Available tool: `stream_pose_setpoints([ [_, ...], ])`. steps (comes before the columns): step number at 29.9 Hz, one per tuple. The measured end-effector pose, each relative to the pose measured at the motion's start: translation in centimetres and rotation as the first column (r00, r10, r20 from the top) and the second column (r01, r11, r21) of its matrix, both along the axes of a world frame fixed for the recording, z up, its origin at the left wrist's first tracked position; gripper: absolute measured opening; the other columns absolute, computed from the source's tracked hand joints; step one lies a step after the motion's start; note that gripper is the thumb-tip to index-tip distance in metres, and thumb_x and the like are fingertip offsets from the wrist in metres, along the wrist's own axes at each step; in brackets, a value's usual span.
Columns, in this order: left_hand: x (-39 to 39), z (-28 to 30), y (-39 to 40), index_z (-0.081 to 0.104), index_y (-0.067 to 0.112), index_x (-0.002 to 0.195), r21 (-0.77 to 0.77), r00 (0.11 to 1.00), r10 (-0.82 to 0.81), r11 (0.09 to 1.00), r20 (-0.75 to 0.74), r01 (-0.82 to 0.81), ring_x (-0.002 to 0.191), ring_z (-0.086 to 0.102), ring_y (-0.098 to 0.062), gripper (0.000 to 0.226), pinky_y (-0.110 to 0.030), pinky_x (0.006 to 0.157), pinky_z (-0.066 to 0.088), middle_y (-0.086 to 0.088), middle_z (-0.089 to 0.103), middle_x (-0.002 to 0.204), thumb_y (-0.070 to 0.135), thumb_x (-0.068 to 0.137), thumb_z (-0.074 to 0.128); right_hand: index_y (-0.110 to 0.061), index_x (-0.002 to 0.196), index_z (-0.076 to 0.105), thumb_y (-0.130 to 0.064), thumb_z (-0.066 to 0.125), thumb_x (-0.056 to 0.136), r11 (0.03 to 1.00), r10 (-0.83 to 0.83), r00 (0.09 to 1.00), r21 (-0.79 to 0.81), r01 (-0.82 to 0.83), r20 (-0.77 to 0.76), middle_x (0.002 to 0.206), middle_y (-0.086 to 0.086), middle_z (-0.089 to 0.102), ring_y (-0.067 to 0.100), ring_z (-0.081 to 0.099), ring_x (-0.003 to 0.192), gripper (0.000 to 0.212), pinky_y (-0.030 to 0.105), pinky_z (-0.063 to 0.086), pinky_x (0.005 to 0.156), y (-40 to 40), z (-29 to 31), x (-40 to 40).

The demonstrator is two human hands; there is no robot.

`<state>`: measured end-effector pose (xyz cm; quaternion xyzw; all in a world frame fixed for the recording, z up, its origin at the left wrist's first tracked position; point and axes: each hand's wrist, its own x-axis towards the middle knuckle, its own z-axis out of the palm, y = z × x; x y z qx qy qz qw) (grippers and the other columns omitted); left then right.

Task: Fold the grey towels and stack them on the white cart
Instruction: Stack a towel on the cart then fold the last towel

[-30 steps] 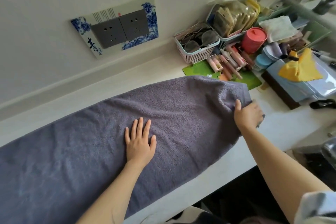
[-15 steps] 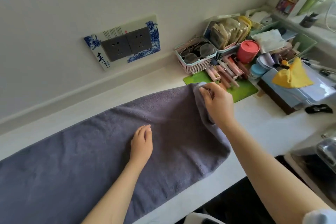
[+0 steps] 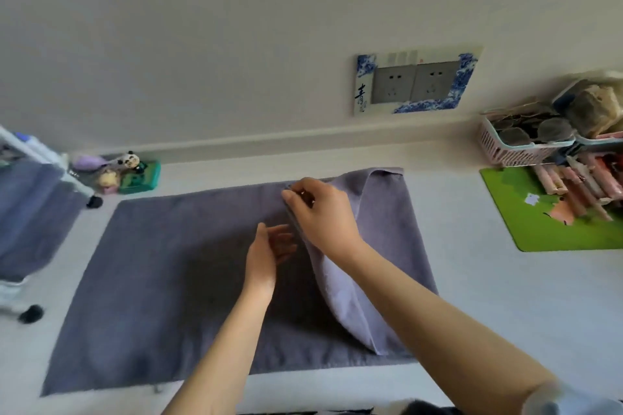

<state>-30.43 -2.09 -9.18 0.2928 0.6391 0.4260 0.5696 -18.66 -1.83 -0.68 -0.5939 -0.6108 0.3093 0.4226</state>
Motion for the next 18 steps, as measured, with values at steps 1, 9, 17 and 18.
stream_pose_setpoints([
  [1,-2.7,0.2,-0.6,0.068,0.002,0.096,0.015,0.999,0.038,0.999,0.006,-0.038,0.077,0.070,-0.024,0.057,-0.040,0.079,0.052,-0.016,0.073,0.084,0.038,0.102,0.023,-0.011,0.084,0.066,-0.027,0.059,0.091,0.999,0.046,0.999,-0.020,-0.046,-0.018,0.069,-0.002,0.064,0.009,0.055,0.065,0.018,0.013,0.039,0.059,-0.1,0.3,-2.7],
  [9,-17.9,-2.2,-2.8,0.067,0.010,0.093,-0.079,0.916,0.321,0.947,0.242,-0.311,0.091,0.066,-0.028,0.060,-0.037,0.079,0.048,-0.014,0.071,0.092,0.050,0.099,0.022,-0.013,0.100,0.068,-0.016,0.052,0.095,0.919,0.316,0.918,-0.162,-0.359,-0.239,0.093,-0.004,0.069,0.004,0.063,0.083,0.017,0.016,0.049,0.081,-1.5,-1.8,-16.5],
  [17,-24.8,-6.3,-4.8,0.056,0.015,0.112,-0.315,0.987,0.154,0.939,0.037,-0.135,0.105,0.059,-0.025,0.040,-0.036,0.081,0.051,-0.008,0.061,0.115,0.047,0.097,0.038,-0.028,0.125,0.058,-0.027,0.056,0.089,0.839,0.456,0.815,-0.478,-0.260,0.357,0.128,0.000,0.058,0.024,0.049,0.120,0.036,0.031,0.036,0.101,-0.1,-12.6,-20.2],
  [18,-24.9,-6.7,-5.0,0.059,0.014,0.109,-0.301,0.994,0.110,0.947,-0.009,-0.108,0.103,0.060,-0.023,0.038,-0.035,0.076,0.054,-0.008,0.062,0.114,0.046,0.095,0.044,-0.031,0.128,0.056,-0.032,0.059,0.088,0.838,0.447,0.789,-0.507,-0.203,0.422,0.132,0.001,0.053,0.025,0.043,0.124,0.040,0.033,0.031,0.104,-0.2,-13.5,-19.8],
])
